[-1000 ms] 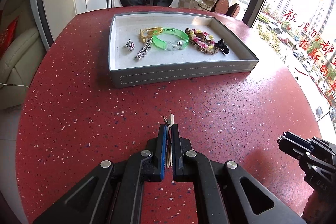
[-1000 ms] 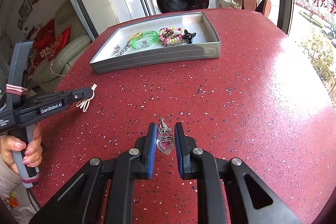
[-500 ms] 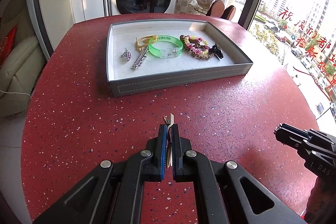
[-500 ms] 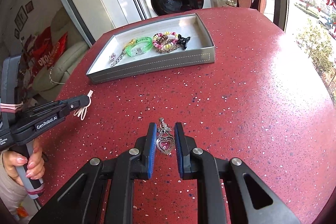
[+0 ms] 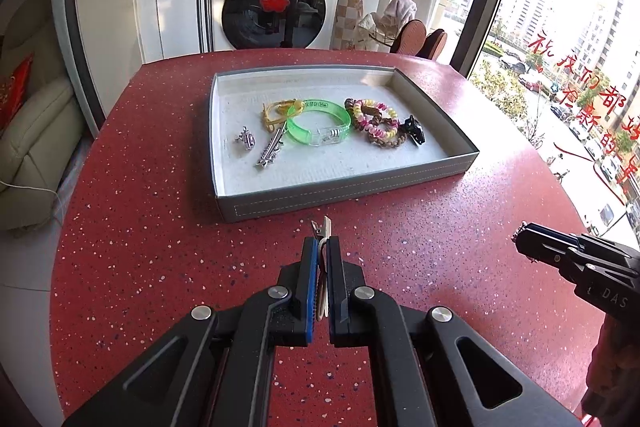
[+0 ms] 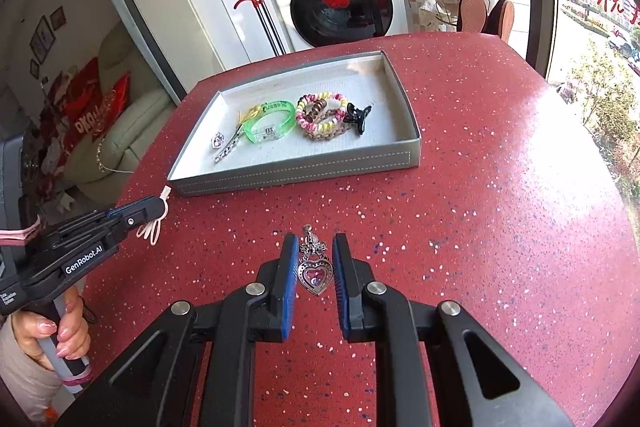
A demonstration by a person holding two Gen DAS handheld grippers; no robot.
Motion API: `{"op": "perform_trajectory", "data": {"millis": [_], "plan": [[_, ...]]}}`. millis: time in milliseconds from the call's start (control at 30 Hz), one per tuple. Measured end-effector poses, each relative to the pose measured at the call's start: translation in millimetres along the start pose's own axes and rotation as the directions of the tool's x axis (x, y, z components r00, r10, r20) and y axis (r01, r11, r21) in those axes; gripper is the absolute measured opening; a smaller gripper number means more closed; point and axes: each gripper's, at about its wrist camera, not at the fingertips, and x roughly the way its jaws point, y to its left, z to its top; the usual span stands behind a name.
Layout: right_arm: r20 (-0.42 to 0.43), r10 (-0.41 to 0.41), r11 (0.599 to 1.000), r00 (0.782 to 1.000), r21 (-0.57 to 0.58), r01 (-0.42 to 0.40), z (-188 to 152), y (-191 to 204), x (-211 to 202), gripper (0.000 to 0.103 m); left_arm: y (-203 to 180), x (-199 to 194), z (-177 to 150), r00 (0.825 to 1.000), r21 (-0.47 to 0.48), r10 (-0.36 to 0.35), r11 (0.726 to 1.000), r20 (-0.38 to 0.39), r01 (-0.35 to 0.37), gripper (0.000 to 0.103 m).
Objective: Organize jewelry
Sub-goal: 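Carry the heart pendant and bunny clip over the grey tray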
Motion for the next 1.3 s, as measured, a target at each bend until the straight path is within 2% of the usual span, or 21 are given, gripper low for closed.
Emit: {"op": "perform_trajectory", "data": {"millis": [233,633,933,1300], "plan": [[0.014,0.017,1.000,1.000,0.004,-0.017,34,2,9,0.019,4,1,27,0.999,-0.002,0.008,1.000,0.035,-0.008,0.022],[0.006,0.014,1.000,1.000,0.005,-0.014,96,-1,44,0.019,11,34,80,0.998,-0.059,0.049,0.997,0.041,-0.046,0.022],[-0.047,0.004,1.000,0.999,0.022,-0.003,114,-3,85,0.019,14,70,105,0.997,-0.052,0.082,0.995,0.010,-0.082,0.022],[-0.114,0.006,1.000,0.993,0.009,-0.005,114,1,121,0.019,10,103,97,0.993,-0.012,0.112,0.994,-0.039,-0.112,0.022]]}}
